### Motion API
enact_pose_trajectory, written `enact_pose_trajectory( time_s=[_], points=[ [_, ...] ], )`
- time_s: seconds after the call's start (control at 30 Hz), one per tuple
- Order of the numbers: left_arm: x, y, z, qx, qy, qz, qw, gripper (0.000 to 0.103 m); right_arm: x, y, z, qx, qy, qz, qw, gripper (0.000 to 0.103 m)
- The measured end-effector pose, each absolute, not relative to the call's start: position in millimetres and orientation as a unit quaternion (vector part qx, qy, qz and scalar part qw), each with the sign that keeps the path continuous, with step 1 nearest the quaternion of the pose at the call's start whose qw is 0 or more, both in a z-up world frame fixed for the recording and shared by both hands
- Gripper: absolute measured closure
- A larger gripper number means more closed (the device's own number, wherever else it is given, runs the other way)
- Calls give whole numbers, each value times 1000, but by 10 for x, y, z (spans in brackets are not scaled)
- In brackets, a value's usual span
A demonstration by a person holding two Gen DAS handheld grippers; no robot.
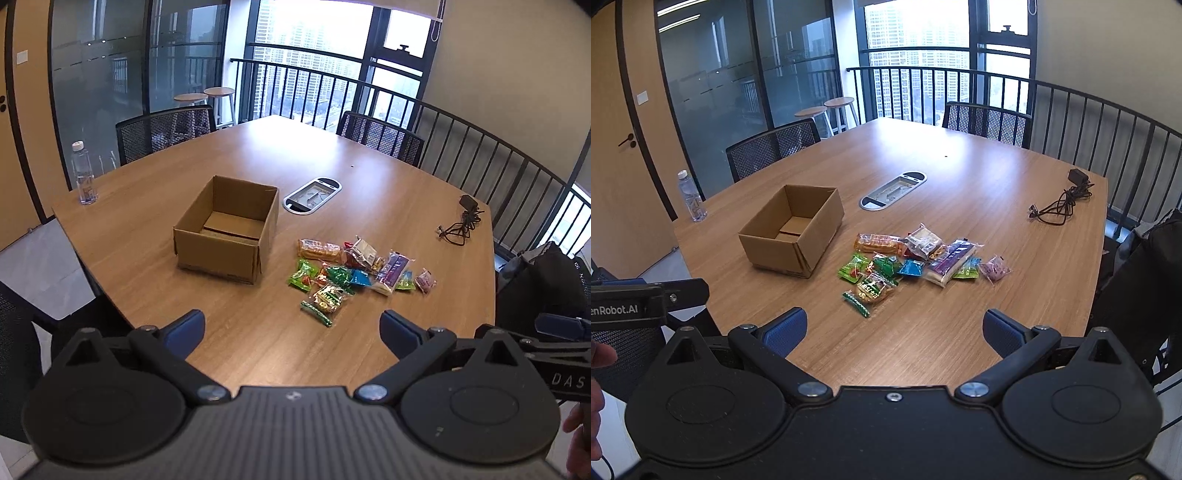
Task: Organize snacks
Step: 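Move the left tool to the green-wrapped cookie while the right tool approaches the purple bar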
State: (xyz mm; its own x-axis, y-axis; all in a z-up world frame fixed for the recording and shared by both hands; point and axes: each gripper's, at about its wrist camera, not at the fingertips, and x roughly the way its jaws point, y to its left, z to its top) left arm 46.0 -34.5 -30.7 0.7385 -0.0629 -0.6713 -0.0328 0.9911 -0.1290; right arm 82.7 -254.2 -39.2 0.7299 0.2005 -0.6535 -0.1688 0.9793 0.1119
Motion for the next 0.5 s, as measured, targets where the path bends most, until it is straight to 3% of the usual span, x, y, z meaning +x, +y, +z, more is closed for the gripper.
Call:
enact_pose_trajectory(
  time_s=[0.3, 0.5],
  points=[
    [1061, -391, -476, -67, 385, -31, 920, 2, 1242, -2552, -539, 31, 374, 91, 922, 6],
    [1469, -445, -676, -66, 409, -53, 909, 9, 1564, -2630, -703, 36, 392, 72, 916, 8]
  ],
)
